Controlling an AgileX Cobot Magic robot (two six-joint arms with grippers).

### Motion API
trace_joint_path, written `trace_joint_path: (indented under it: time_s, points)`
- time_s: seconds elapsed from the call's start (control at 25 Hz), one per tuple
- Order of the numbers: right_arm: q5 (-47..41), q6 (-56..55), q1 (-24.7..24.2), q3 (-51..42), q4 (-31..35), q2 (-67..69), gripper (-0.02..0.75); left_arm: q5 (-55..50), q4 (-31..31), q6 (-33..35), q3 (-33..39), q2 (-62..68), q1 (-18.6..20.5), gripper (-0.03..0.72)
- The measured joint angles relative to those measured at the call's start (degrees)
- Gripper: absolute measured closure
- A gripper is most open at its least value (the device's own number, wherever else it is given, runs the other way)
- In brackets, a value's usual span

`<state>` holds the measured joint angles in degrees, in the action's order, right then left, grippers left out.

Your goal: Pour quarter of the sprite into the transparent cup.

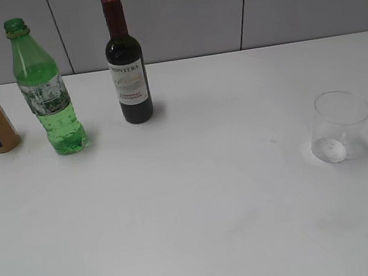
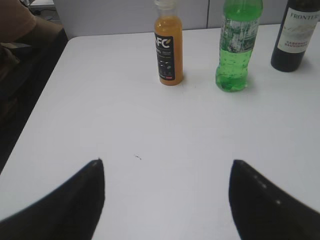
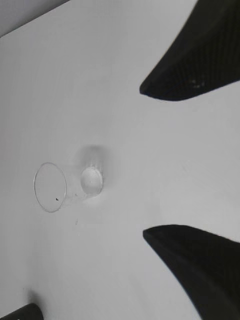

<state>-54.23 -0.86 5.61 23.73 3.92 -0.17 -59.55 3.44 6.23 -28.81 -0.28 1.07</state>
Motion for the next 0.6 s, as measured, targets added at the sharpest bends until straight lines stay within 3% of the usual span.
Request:
trace_joint_path:
  time_s: [0.6]
  points:
    - [0.0,0.0,0.0,0.0,0.0,0.0,0.144,0.0,0.0,0.0,0.0,0.0,0.0,0.099]
